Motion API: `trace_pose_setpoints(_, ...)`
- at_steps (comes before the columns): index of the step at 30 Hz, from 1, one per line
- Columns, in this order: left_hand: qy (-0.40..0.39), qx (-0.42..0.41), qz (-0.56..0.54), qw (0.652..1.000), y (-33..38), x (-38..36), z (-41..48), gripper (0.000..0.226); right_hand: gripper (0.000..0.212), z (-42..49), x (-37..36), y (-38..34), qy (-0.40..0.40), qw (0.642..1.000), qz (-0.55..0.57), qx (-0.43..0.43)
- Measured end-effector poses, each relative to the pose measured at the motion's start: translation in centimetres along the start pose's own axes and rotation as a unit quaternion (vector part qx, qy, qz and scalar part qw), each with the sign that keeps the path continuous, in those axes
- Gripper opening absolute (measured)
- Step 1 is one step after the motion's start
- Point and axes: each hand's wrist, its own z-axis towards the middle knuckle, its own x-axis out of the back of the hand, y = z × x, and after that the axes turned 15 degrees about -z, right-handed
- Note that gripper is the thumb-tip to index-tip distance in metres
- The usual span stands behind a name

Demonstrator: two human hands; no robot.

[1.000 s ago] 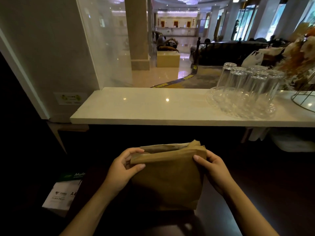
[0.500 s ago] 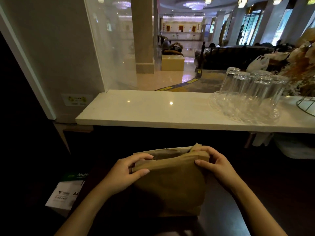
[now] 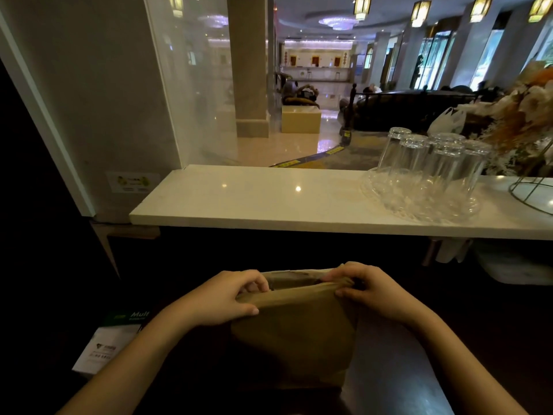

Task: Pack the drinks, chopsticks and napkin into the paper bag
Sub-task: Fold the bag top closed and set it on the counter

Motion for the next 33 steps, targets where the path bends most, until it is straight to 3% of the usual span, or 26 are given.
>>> trace_pose_setpoints(7,0.007,0.005,0.115,0.993,1.2,-0.4,0.6,0.016,0.022,0.8,0.5,-1.1,-0.039,0.994,-0.106,-0.012)
trace_pose_setpoints(13,0.013,0.033,0.105,0.994,1.8,0.9,0.8,0.017,0.019,0.7,0.9,-1.0,0.033,0.999,-0.031,-0.022)
trace_pose_setpoints(18,0.009,0.017,0.044,0.999,1.7,1.0,0.2,0.014,0.017,0.8,0.7,-0.4,0.02,0.998,0.061,0.004)
trace_pose_setpoints(21,-0.043,0.028,0.017,0.999,2.0,1.4,0.1,0.01,0.011,1.0,0.5,0.1,0.006,0.995,0.103,-0.009)
trace_pose_setpoints(26,-0.143,0.073,0.119,0.98,3.0,2.1,1.0,0.02,0.018,1.5,0.7,0.0,-0.026,0.994,0.102,0.011)
trace_pose_setpoints(33,-0.083,0.051,0.023,0.995,2.8,2.7,0.7,0.015,0.015,1.2,0.9,0.6,0.0,0.995,0.1,0.01)
